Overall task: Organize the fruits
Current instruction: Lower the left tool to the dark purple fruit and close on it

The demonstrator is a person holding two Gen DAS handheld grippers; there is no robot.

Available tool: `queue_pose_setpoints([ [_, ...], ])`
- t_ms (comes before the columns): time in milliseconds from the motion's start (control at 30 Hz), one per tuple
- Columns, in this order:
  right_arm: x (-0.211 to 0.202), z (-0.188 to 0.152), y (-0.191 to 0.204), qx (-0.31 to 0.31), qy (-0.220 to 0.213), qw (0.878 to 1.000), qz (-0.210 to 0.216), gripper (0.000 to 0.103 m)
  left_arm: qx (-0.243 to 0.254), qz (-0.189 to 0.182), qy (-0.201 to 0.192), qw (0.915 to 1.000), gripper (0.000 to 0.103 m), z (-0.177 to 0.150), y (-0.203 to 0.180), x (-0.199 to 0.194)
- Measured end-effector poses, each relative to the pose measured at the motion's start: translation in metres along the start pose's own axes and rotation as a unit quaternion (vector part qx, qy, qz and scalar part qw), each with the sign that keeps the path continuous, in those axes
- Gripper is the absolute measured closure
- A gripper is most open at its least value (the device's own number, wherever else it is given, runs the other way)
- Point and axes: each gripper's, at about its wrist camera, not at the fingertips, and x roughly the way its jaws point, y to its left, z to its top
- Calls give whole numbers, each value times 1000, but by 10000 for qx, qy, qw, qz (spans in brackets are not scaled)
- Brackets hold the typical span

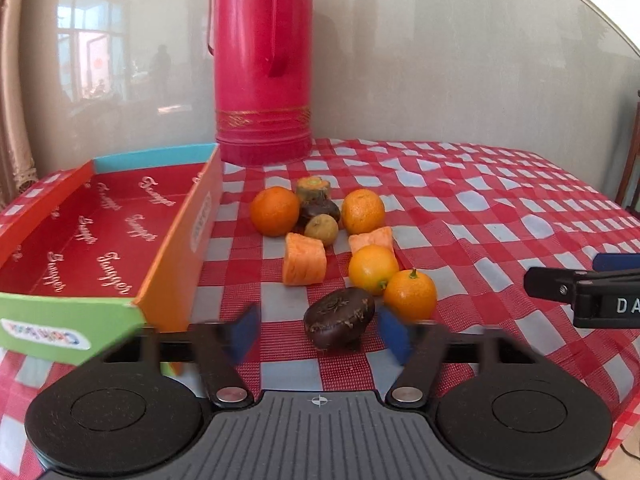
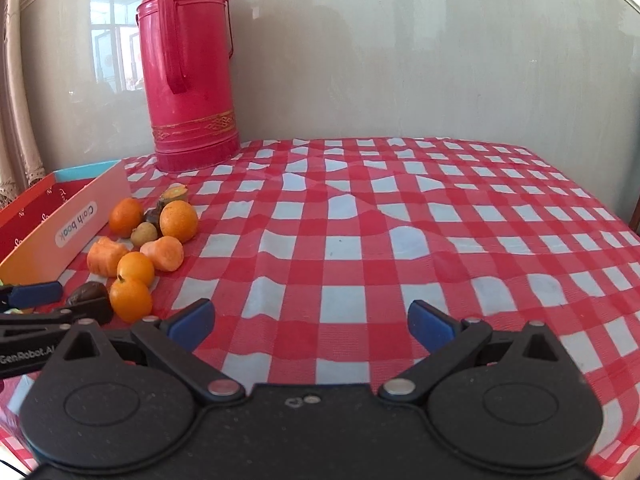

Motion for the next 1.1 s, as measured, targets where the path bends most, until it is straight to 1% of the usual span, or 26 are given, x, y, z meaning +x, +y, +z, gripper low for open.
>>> queue_pose_setpoints([
  [33,2,0,1,-19,0,10000,1,6,16,-38,40,10000,67,0,0,2],
  [100,6,1,3,-17,33,10000,11,6,115,-22,20,9999,68,0,-2,2],
  [200,8,1,7,20,57,10000,41,6,118,-81,-3,9999,68,-1,-1,-2],
  [333,8,2,12,-74,-7,10000,56,6,85,-18,-374,9993,69,4,2,-19],
  [433,8,2,18,-214,-19,9998,30,6,76,130,-732,9972,69,10,10,-34],
  [500,10,1,21,-273,8,9996,20,6,-33,209,-869,9960,69,14,19,-39],
  [633,12,0,26,-374,50,9993,-23,6,-91,160,-756,9970,69,15,28,-38],
  [800,12,0,30,-431,31,9991,-27,6,320,52,-651,9974,69,3,13,-43],
  [833,13,1,31,-423,32,9991,-18,6,353,94,-601,9975,69,1,11,-40],
  [900,13,1,32,-420,34,9991,0,6,339,50,-451,9984,69,1,11,-33],
  [1033,12,0,35,-475,20,9989,21,6,320,38,-471,9984,69,3,7,-30],
  [1100,10,-1,33,-496,5,9988,1,6,368,-37,-453,9983,69,1,4,-32],
])
